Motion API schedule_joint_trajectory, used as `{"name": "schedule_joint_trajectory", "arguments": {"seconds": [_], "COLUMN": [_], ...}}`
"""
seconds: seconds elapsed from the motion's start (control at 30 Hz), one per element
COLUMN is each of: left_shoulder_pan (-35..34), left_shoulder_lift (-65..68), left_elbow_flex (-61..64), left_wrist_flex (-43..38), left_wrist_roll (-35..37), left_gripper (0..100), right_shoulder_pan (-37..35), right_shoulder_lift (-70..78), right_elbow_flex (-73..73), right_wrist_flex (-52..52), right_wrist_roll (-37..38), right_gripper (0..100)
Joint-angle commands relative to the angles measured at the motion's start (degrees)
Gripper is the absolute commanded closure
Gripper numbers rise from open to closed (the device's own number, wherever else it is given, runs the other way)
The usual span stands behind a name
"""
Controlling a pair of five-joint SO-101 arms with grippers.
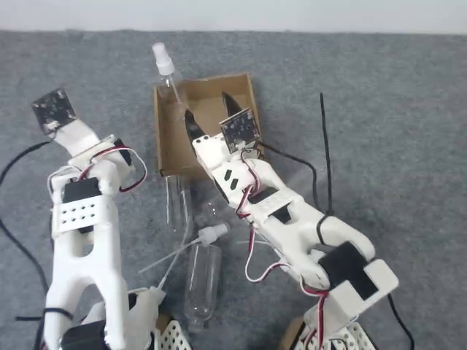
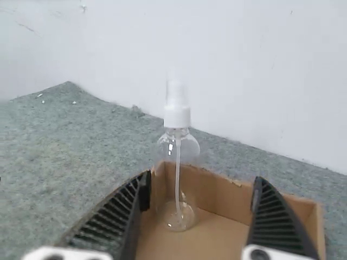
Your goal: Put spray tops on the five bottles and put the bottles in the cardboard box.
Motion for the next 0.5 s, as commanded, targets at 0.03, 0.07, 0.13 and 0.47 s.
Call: {"name": "schedule_joint_trajectory", "arguments": {"seconds": [0.03,0.07,0.13,0.47], "left_shoulder_pan": [0.09,0.09,0.09,0.0], "left_shoulder_lift": [-2.99,-2.99,-2.99,-2.64], "left_elbow_flex": [-0.66,-0.66,-0.75,-1.01], "left_wrist_flex": [-1.76,-1.76,-1.76,-1.76], "left_wrist_roll": [0.09,0.09,0.09,0.09], "left_gripper": [97,97,97,97], "right_shoulder_pan": [0.75,0.66,0.48,0.84], "right_shoulder_lift": [-5.14,-5.32,-6.29,-15.52], "right_elbow_flex": [-0.79,-0.88,-0.7,-0.53], "right_wrist_flex": [2.86,3.82,5.49,22.2], "right_wrist_roll": [-0.26,-0.26,-0.26,-0.26], "right_gripper": [76.0,76.0,76.0,75.8]}}
